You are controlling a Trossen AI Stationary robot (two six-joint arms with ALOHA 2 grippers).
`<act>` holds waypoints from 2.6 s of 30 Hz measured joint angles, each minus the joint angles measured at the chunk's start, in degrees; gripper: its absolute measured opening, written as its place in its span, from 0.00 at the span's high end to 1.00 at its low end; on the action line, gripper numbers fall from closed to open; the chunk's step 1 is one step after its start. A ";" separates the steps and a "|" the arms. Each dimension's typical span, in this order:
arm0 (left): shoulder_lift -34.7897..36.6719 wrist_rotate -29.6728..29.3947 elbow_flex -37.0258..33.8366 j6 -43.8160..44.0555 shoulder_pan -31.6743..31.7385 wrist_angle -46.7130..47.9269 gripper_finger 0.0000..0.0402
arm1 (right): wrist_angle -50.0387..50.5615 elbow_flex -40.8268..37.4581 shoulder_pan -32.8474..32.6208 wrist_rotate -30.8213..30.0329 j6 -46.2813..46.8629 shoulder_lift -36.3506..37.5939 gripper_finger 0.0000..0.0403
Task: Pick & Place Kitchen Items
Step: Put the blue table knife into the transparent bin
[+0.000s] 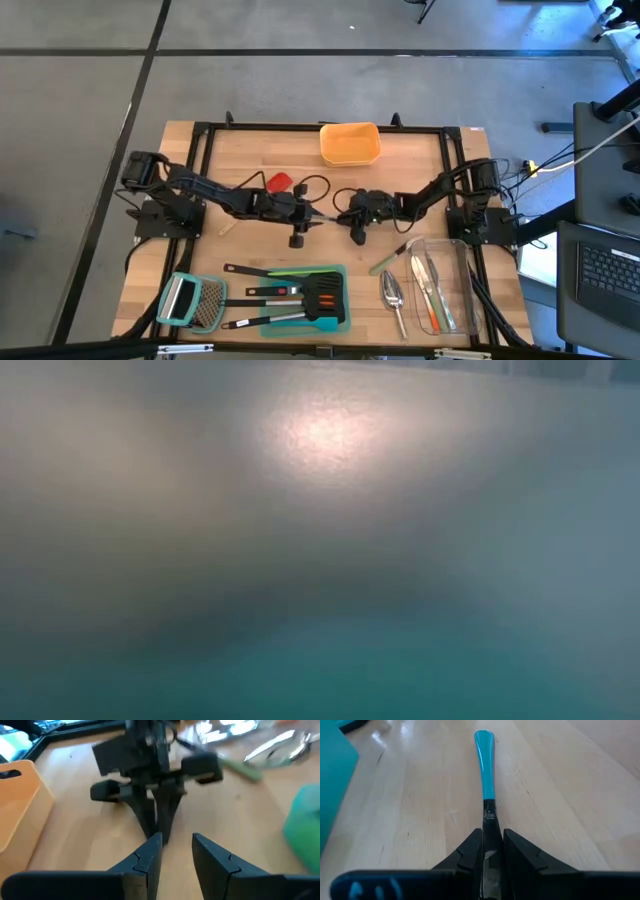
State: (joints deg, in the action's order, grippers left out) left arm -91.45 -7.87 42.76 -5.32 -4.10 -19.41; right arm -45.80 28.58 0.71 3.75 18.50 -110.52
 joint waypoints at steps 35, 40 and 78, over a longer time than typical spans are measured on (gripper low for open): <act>-16.27 1.61 11.54 -7.04 4.24 9.57 0.54 | 0.07 0.13 0.54 3.33 1.55 0.00 0.81; -18.18 1.06 11.50 -4.42 4.26 10.77 0.42 | 0.07 0.13 0.54 3.33 1.55 0.00 0.81; -19.51 -6.49 11.41 -14.70 3.99 8.67 0.92 | -2.15 0.33 1.18 5.69 9.63 0.15 0.81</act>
State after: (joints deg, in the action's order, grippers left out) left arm -110.96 -14.36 54.17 -20.02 -0.11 -10.74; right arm -47.95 28.91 1.89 9.44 28.13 -110.37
